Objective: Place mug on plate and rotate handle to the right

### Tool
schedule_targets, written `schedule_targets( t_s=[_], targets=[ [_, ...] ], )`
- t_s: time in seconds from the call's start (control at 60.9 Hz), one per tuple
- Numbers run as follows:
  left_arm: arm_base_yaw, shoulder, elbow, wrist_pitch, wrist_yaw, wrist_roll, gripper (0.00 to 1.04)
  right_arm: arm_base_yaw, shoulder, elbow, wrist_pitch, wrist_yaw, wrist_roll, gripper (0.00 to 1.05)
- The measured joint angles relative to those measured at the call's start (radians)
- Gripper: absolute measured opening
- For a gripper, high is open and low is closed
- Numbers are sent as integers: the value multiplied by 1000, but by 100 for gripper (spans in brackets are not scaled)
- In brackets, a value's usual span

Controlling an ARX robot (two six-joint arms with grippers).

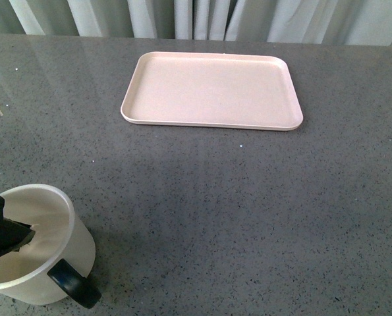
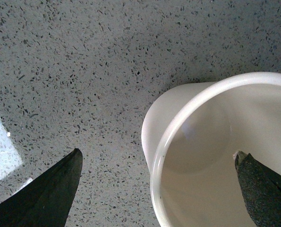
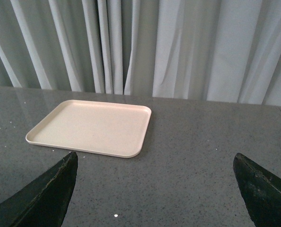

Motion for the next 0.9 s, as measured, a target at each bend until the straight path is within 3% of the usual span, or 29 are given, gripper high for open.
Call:
schedule_targets(
  t_s=[0.099,0.739,0.903],
  targets=[
    [-4,11,0,0,-4,7,94,0,0,0,0,0,0,96],
    [-6,22,22,-23,-14,12,2,0,0,0,0,0,0,96],
    [-8,19,43,-51,-15,3,2,0,0,0,0,0,0,96]
  ],
)
